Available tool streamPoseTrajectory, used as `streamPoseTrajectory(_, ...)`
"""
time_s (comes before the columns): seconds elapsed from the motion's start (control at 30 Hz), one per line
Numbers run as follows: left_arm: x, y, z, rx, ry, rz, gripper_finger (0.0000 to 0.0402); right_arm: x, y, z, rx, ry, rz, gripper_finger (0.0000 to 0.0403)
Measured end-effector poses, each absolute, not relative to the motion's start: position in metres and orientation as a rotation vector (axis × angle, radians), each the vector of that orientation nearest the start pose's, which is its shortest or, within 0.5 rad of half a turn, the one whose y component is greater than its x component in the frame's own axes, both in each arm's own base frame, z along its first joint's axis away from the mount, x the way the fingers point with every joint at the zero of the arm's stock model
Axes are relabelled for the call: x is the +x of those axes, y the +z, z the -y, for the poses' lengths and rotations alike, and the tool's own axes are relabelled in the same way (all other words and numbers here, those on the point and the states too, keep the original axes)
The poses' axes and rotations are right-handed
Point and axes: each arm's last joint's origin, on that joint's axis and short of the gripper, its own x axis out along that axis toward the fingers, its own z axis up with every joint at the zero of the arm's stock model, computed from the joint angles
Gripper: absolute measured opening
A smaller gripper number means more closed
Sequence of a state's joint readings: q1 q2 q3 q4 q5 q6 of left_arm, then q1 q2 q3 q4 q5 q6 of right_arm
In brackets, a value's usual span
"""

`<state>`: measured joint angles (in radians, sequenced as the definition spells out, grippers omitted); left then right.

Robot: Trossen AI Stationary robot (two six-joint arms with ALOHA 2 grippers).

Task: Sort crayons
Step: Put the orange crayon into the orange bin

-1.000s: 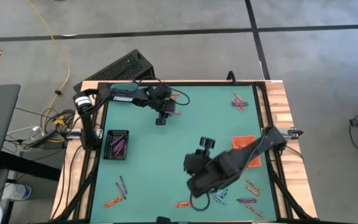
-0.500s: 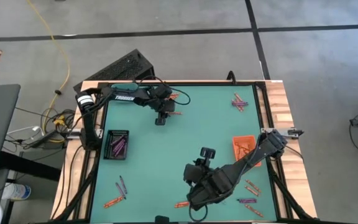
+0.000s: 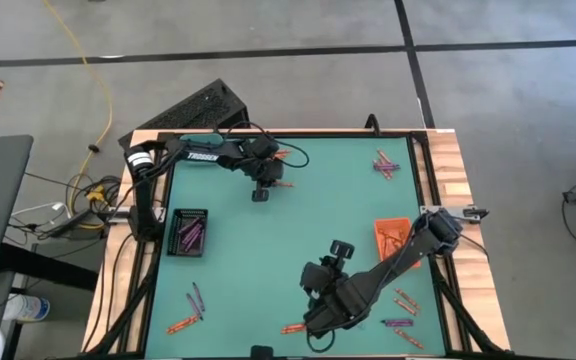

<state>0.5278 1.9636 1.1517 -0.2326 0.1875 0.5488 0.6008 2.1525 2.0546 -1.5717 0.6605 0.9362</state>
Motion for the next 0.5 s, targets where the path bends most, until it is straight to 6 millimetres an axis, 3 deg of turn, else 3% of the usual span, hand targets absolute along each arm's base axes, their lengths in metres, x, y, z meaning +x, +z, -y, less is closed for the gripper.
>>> streamPoseTrajectory(0.33, 0.335, 0.142, -0.181, 0.167, 0.002, -0.977, 0.0002, 0.323, 0.209, -0.207, -0.167, -0.868, -1.134, 0.0119)
streamPoseTrajectory(0.5, 0.336, 0.171, -0.167, 0.194, -0.07, -0.88, 0.0001, 0.313, 0.19, -0.202, -0.185, -0.943, -1.019, 0.0136)
